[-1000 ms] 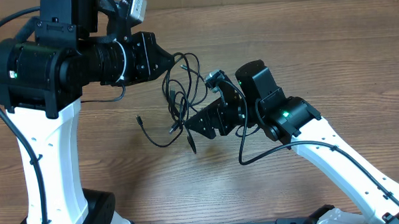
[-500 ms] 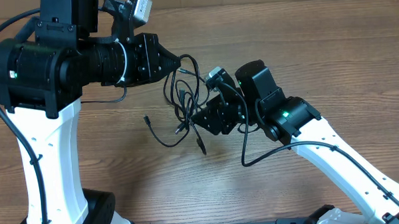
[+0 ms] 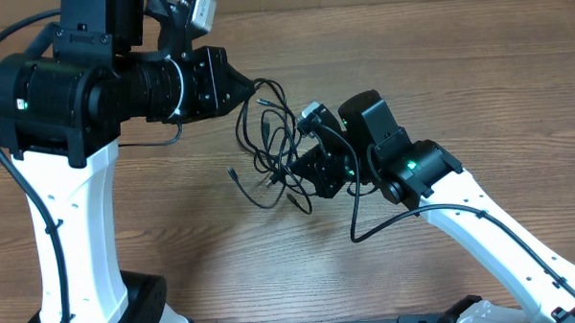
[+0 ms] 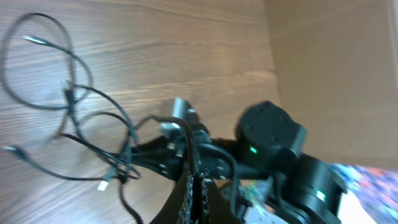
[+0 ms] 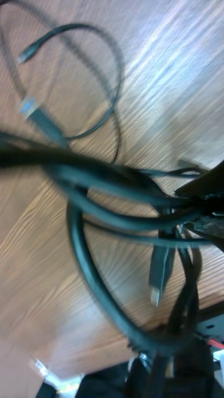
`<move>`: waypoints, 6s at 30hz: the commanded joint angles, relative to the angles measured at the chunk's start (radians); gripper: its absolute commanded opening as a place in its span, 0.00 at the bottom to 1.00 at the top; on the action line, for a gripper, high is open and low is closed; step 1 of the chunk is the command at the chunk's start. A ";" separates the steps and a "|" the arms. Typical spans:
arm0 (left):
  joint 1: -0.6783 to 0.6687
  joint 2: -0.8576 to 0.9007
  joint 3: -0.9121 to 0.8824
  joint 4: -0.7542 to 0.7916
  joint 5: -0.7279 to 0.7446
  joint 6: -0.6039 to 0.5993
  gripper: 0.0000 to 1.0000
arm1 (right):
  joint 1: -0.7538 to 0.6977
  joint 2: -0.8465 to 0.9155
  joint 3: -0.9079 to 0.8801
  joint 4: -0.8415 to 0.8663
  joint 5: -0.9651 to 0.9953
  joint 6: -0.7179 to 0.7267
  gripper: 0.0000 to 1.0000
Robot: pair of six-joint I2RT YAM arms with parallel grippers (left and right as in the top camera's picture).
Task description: Untangle cables
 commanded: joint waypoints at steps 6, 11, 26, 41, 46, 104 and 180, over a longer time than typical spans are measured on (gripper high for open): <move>0.105 -0.003 0.015 0.003 -0.373 -0.131 0.04 | 0.001 -0.006 0.014 -0.113 0.278 0.122 0.04; 0.110 -0.003 0.015 0.000 -0.542 -0.132 0.04 | 0.000 -0.006 0.014 -0.116 0.368 0.212 0.04; 0.109 -0.003 -0.043 0.000 -0.528 -0.026 0.12 | -0.003 -0.006 0.014 -0.074 0.284 0.309 0.04; 0.109 -0.002 -0.293 0.021 -0.444 0.034 0.40 | -0.007 -0.094 0.084 0.112 0.030 0.441 0.04; 0.109 -0.002 -0.349 0.046 -0.402 0.034 0.49 | -0.006 -0.169 0.092 0.197 0.029 0.570 0.04; -0.091 -0.002 -0.420 0.061 -0.106 0.711 0.47 | -0.007 -0.318 0.092 0.466 0.144 1.251 0.04; -0.093 0.025 -0.424 0.218 -0.421 0.320 0.80 | -0.006 -0.264 0.090 0.250 0.071 0.529 0.04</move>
